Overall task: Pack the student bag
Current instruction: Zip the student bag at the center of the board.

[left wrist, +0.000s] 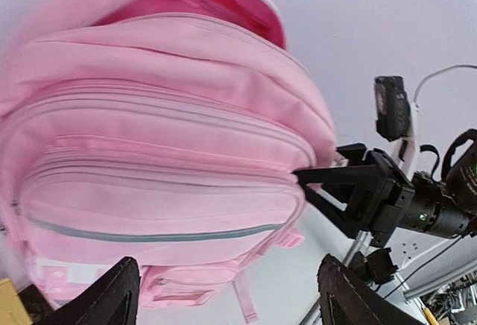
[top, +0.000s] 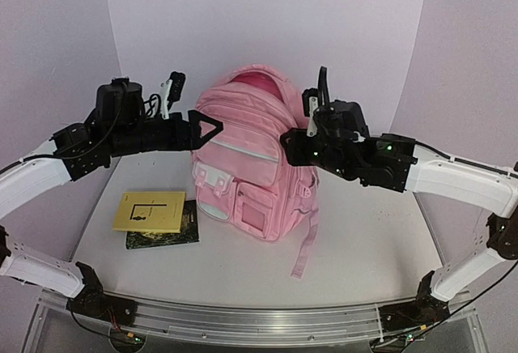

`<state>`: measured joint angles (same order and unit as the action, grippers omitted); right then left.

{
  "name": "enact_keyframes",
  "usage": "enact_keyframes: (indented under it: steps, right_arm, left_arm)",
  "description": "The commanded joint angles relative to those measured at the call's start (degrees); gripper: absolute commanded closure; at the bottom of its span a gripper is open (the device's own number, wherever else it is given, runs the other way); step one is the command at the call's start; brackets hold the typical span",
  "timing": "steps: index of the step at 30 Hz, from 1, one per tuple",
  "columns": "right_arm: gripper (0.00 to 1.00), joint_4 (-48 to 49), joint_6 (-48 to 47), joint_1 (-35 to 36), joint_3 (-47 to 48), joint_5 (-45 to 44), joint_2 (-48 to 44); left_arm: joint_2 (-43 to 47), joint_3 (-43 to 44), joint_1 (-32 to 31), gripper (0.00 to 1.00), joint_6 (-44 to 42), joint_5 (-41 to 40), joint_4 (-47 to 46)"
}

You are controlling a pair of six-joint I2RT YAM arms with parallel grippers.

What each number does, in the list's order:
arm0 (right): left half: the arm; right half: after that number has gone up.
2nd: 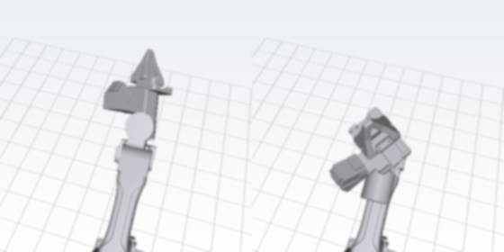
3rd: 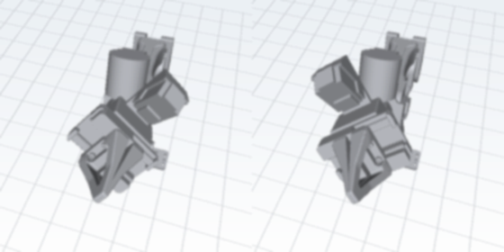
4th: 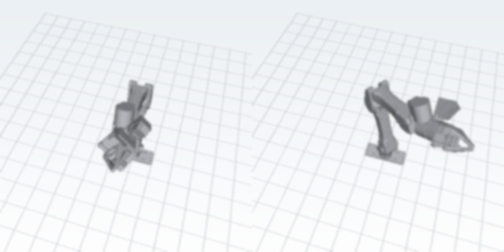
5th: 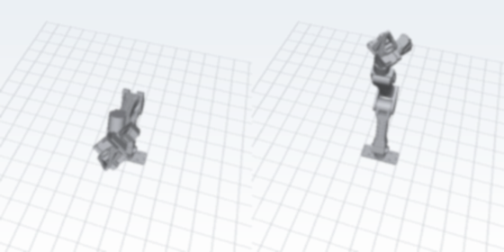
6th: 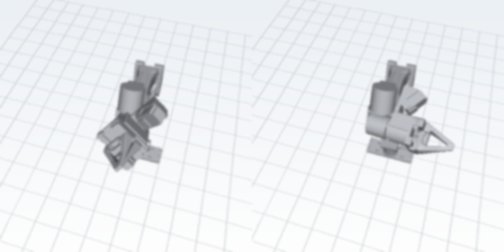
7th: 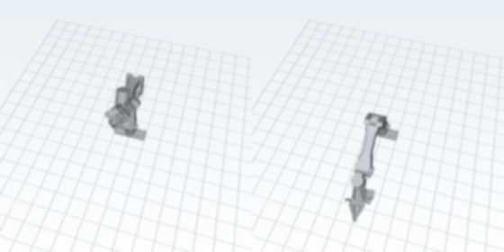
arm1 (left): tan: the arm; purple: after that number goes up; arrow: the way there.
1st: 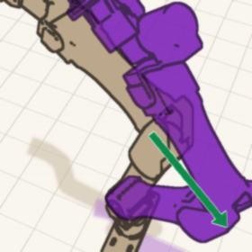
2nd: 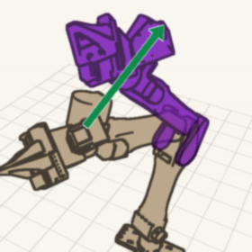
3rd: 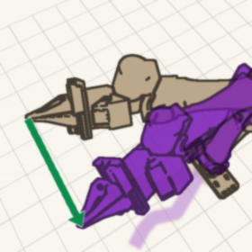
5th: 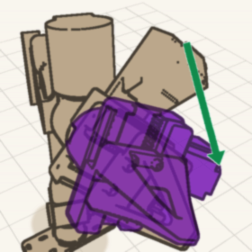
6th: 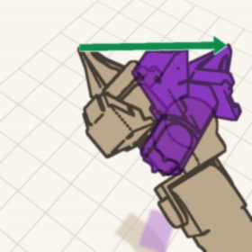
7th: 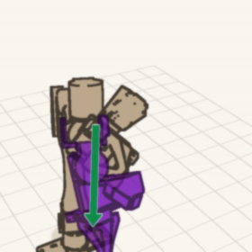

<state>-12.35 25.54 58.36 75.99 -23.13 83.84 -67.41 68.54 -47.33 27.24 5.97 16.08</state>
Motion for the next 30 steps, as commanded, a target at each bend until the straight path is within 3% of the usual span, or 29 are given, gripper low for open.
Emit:
enact_keyframes:
  steps: [1, 3, 11, 17, 22, 24, 30]
  right_arm:
    - [0.91, 0.91, -4.14, -2.0, 2.62, -3.3, 0.21]
    - [1.0, 1.9, -8.81, -4.77, 2.43, 0.27, -0.49]
    - [1.0, 5.47, -28.41, -16.16, 3.91, 17.0, -3.66]
    - [1.0, 7.9, -30.98, -24.72, 3.11, 25.33, -2.45]
    - [1.0, 10.96, -29.41, -26.18, 0.02, 26.49, -3.28]
    - [1.0, 11.79, -28.34, -26.82, -1.42, 27.48, -4.25]
    - [0.99, 13.92, -27.0, -28.18, -4.97, 29.02, -7.54]
  left_arm:
    - [0.69, -1.81, 10.91, 0.16, 0.82, 8.52, 6.95]
    - [-0.19, -1.61, 16.17, 0.14, 0.93, 12.23, 6.55]
    - [-5.7, 0.49, 23.93, 0.1, -0.37, 20.43, 0.64]
    - [-9.17, 2.66, 24.37, 0.1, -4.85, 27.99, -3.35]
    - [-11.43, 5.45, 24.34, 0.11, -11.18, 23.23, -0.43]
    - [-13.29, 6.33, 24.36, 0.14, -12.44, 21.03, 0.46]
    - [-17.89, 8.18, 24.43, 0.39, -12.37, 22.71, -2.94]
